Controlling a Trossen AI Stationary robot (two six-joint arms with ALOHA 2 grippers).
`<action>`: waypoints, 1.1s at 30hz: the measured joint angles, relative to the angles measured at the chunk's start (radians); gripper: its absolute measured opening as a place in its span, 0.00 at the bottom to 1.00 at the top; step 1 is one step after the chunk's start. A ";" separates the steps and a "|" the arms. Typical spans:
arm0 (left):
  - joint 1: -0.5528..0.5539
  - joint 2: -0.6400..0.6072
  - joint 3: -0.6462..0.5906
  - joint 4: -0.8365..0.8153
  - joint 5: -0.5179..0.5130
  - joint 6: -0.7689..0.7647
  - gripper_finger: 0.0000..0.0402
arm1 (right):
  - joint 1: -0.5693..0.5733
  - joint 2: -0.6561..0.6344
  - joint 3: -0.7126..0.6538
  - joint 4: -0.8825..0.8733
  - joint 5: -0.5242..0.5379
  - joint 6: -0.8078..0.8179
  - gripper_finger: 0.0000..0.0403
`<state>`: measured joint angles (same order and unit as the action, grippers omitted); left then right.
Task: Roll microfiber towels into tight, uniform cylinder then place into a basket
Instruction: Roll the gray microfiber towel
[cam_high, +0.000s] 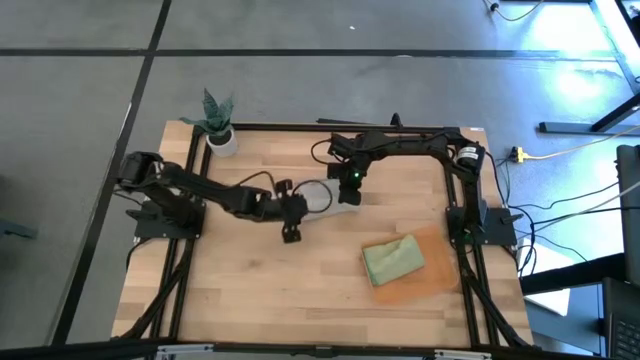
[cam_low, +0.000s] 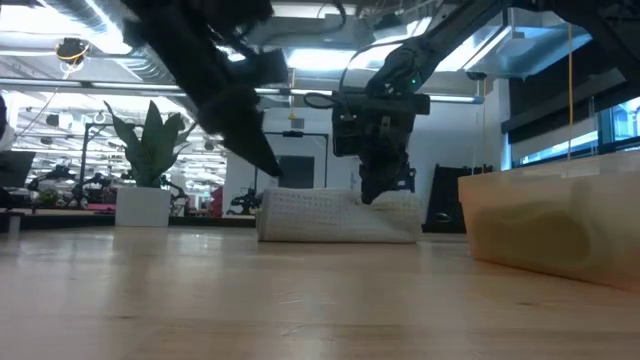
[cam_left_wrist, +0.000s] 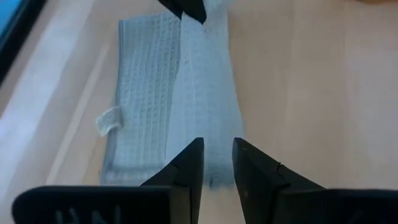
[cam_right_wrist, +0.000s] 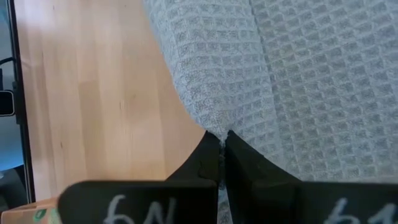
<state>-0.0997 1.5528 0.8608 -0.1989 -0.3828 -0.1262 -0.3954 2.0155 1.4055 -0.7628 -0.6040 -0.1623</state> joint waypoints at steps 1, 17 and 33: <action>0.017 0.017 0.000 0.028 0.018 0.010 0.19 | 0.000 0.000 0.000 0.000 0.000 0.000 0.02; 0.100 0.121 0.000 0.160 0.230 0.119 0.19 | -0.001 0.000 0.000 -0.007 0.000 0.001 0.02; 0.199 0.112 -0.002 0.144 0.303 0.054 0.19 | -0.002 0.000 0.000 -0.060 -0.024 -0.032 0.02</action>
<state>0.0998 1.6652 0.8593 -0.0553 -0.0793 -0.0724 -0.3969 2.0155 1.4055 -0.8225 -0.6285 -0.1947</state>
